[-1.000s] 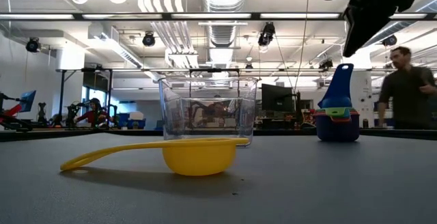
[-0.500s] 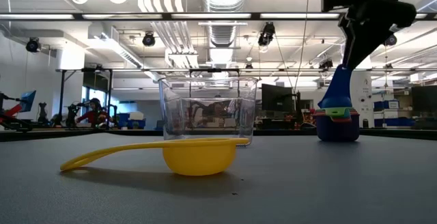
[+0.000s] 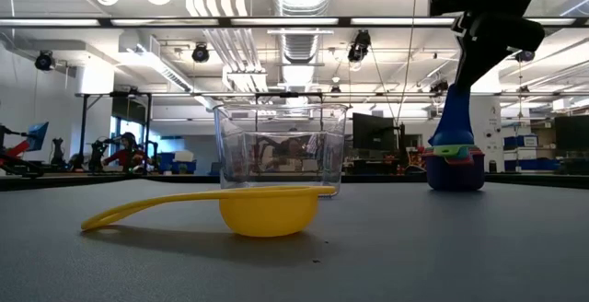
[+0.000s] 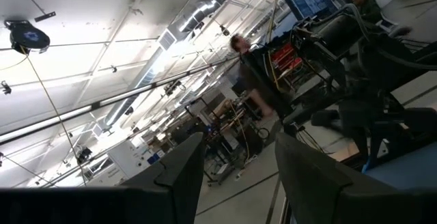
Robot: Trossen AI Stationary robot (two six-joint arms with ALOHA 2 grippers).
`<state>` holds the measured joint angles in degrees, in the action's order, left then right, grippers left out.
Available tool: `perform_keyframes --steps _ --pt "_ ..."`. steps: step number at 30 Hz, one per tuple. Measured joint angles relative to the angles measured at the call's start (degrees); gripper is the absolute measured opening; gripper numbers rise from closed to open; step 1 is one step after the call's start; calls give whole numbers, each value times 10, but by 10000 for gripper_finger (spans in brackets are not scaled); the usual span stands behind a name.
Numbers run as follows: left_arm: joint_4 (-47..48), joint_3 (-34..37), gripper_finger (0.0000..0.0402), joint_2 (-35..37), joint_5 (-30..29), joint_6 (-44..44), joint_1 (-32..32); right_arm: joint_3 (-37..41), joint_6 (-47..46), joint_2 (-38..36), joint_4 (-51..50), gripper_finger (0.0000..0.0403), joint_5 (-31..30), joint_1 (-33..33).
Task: Nest measuring cups in basket
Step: Stack the blue measuring cup on top of the green measuring cup
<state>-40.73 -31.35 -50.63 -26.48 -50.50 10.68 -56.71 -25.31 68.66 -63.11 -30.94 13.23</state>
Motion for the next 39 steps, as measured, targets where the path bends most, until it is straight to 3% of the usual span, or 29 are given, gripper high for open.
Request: perform_keyframes --steps 9,20,30,39 --pt "0 0 162 0 0 0 0 -4 -10 -7 -12 13 -7 0" --pt "0 0 162 0 0 0 -1 -84 -14 -6 -55 7 -17 0" --pt "1 0 162 0 0 0 -1 -70 -17 -6 -59 8 -33 0" --pt "1 0 162 0 0 0 0 -125 -28 -2 -123 8 -52 0"
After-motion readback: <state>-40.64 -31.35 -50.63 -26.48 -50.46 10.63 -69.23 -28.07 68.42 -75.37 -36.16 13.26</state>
